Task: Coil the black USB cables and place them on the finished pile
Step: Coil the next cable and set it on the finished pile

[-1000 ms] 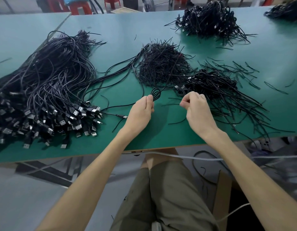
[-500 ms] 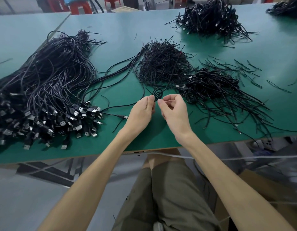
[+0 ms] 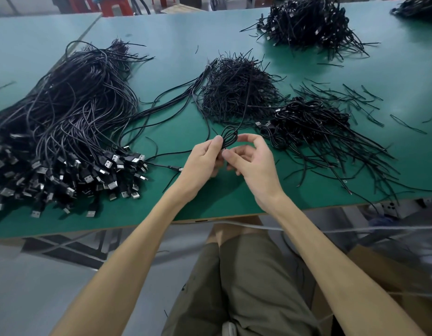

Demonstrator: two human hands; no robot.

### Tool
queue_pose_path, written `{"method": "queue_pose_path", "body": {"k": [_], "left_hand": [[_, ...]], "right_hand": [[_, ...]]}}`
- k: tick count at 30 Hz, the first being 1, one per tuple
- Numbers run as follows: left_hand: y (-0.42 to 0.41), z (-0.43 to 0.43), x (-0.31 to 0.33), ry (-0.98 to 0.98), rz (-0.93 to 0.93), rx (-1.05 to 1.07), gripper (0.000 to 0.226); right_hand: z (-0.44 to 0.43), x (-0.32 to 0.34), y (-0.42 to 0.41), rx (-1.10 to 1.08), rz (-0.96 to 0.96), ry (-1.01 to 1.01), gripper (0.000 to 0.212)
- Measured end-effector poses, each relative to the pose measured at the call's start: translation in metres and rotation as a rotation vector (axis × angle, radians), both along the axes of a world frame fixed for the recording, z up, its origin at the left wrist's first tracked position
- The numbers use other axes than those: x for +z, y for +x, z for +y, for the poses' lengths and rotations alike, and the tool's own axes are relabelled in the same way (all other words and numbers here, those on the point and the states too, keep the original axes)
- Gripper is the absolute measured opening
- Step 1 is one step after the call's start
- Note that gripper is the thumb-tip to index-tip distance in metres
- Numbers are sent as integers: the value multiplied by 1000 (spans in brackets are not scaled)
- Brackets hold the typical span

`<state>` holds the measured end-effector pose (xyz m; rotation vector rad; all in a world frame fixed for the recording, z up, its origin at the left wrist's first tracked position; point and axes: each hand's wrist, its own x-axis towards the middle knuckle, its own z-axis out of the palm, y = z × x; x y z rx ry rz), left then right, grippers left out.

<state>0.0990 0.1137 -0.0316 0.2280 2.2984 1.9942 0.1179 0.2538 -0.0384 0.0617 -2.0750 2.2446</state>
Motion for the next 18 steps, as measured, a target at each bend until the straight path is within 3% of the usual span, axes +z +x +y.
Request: {"method": "queue_pose_path", "body": {"k": [3,6,13,18], "left_hand": [[2,0,2,8,-10,-30,42],[2,-2,3,-8,-47,-85,38],[-5,-19,15,-96,-158,-330,40],[-5,-23,12,-64,-176,-320,40]], "right_hand": [[0,1,1,40,18,9,49],[1,0,2,59,55,73,45],[6,1,1,147,126,38,54],[3,0,1,152,89,-26,36]]}}
